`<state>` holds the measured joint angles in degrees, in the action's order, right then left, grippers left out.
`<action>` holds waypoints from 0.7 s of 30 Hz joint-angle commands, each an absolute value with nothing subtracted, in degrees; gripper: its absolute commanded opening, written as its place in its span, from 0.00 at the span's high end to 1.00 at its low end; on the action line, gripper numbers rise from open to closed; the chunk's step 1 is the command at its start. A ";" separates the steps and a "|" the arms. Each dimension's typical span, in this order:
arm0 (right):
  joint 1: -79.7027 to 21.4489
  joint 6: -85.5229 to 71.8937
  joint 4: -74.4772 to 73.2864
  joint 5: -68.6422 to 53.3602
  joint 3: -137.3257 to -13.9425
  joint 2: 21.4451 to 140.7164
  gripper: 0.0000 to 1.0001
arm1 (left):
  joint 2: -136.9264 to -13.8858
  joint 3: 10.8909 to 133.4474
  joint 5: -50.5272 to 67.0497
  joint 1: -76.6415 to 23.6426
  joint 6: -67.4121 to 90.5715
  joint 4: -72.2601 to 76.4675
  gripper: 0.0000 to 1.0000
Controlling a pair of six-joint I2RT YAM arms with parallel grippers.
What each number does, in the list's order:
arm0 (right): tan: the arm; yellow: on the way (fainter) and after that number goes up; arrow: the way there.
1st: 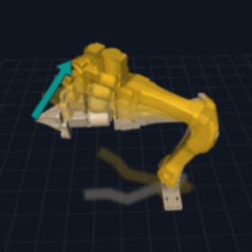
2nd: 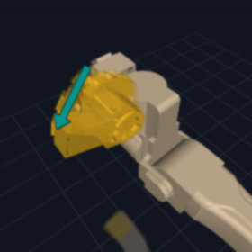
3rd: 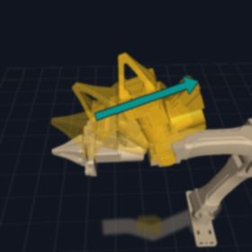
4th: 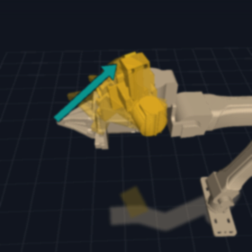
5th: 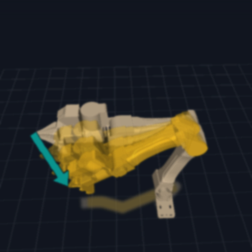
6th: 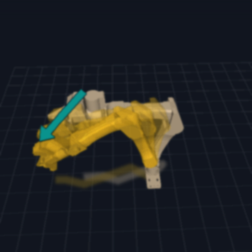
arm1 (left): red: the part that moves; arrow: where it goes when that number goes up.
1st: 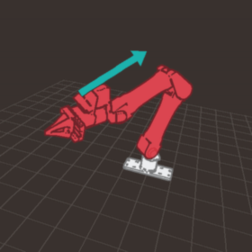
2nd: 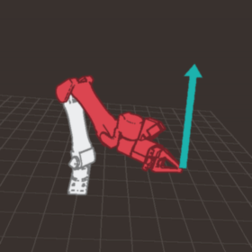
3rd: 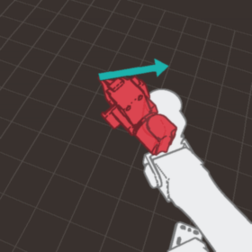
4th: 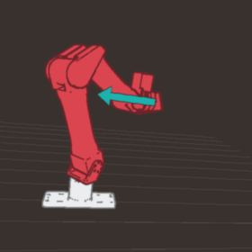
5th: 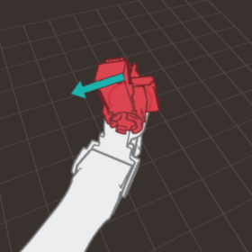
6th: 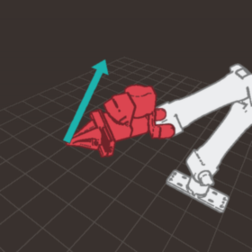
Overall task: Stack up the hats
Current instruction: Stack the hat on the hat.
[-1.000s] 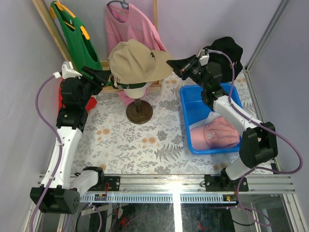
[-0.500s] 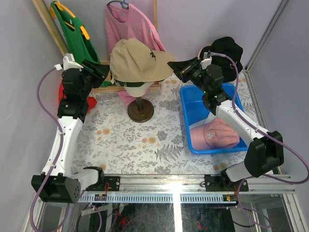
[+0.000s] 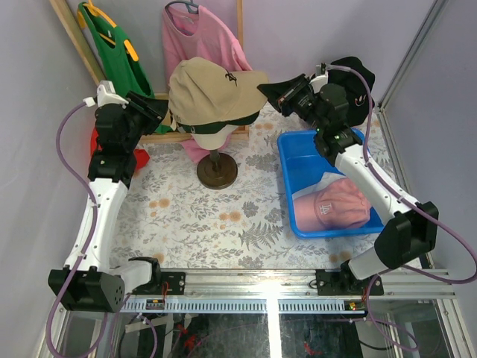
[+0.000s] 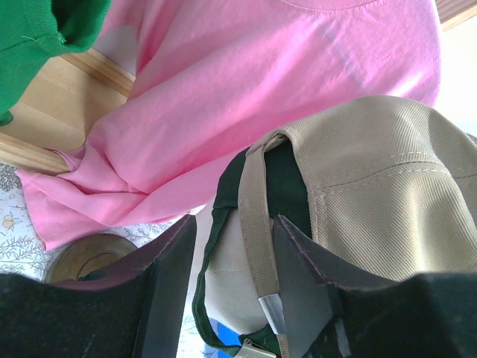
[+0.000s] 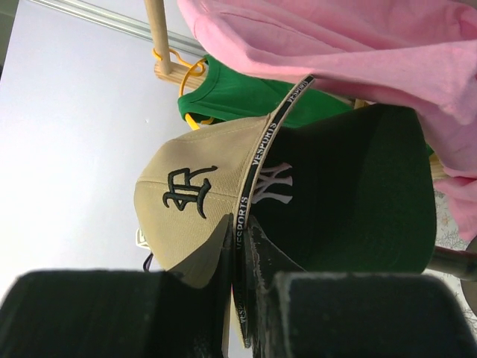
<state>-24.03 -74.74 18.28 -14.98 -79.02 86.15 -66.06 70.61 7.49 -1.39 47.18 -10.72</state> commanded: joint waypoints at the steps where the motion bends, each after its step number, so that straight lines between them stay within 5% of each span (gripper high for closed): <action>1: -22.92 -72.04 17.27 -18.14 -84.77 87.18 1.00 | -65.94 72.64 8.33 -1.27 45.95 -9.89 0.56; 21: -17.59 -71.94 14.82 -28.82 -90.64 96.10 0.94 | -66.31 71.65 10.24 -1.28 45.77 -9.18 0.65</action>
